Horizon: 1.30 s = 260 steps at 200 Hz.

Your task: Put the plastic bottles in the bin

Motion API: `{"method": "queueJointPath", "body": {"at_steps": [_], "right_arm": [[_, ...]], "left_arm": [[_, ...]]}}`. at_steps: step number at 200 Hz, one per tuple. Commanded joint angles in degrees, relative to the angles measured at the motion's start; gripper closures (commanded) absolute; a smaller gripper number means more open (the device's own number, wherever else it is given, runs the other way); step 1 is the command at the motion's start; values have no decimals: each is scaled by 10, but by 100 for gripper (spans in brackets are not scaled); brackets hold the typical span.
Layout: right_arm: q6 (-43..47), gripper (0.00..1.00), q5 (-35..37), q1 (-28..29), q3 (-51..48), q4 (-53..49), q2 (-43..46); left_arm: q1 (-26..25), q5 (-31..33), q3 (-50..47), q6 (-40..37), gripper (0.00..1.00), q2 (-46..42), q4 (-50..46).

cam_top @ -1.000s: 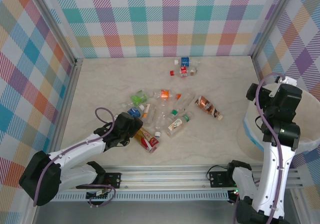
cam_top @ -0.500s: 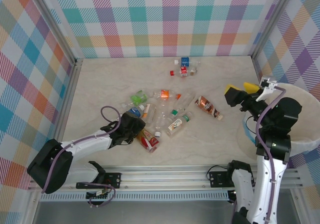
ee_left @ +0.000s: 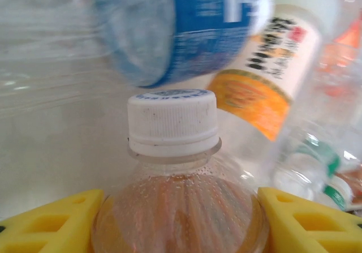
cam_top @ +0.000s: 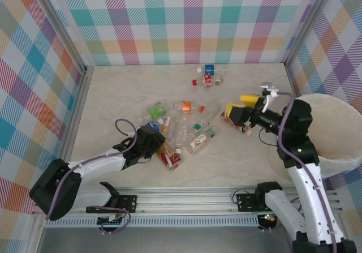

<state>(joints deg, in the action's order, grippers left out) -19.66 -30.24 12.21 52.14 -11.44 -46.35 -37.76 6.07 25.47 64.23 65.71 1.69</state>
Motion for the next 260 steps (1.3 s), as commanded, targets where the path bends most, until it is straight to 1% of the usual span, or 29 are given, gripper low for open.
{"method": "queueJointPath", "body": {"at_steps": [1, 24, 44, 72, 94, 105, 118, 128, 139, 162, 184, 203, 211, 219, 238, 260], "right_arm": [[11, 0, 75, 28, -6, 37, -39], [4, 0, 95, 66, 1, 38, -87], [0, 0, 105, 105, 0, 48, -126], [-18, 0, 51, 151, -11, 89, -178], [-16, 0, 17, 193, -9, 110, -214], [-25, 0, 14, 211, -12, 129, -229], [-58, 0, 23, 223, -20, 161, -246], [-80, 0, 10, 226, -28, 190, -258], [-86, 0, -1, 229, -27, 198, -267], [-85, 0, 27, 233, -35, 216, -260], [-76, 0, 33, 233, -54, 254, -243], [-56, 2, 23, 233, -60, 260, -231], [-50, 3, 19, 233, -59, 257, -229], [-49, 10, 19, 233, -61, 257, -227], [-52, 20, 20, 233, -67, 265, -225], [-54, 28, 29, 233, -69, 265, -221]], "left_arm": [[-7, -4, -8, -100, 52, -54, 57], [-7, -28, -4, -186, 54, -101, 99], [-6, -55, 21, -268, 56, -113, 125], [-6, -105, 94, -368, 57, -77, 150], [-6, -154, 161, -411, 57, -22, 173], [-6, -180, 190, -419, 57, 6, 190], [-5, -216, 227, -420, 57, 33, 213], [-3, -245, 253, -417, 57, 53, 219], [-1, -276, 284, -415, 57, 72, 217], [1, -331, 325, -399, 58, 99, 213], [3, -346, 339, -386, 57, 109, 207], [7, -344, 341, -376, 57, 111, 204], [8, -341, 339, -370, 57, 111, 208], [9, -340, 339, -364, 57, 111, 211], [10, -342, 340, -359, 57, 113, 212], [10, -338, 340, -353, 54, 116, 209]]}}
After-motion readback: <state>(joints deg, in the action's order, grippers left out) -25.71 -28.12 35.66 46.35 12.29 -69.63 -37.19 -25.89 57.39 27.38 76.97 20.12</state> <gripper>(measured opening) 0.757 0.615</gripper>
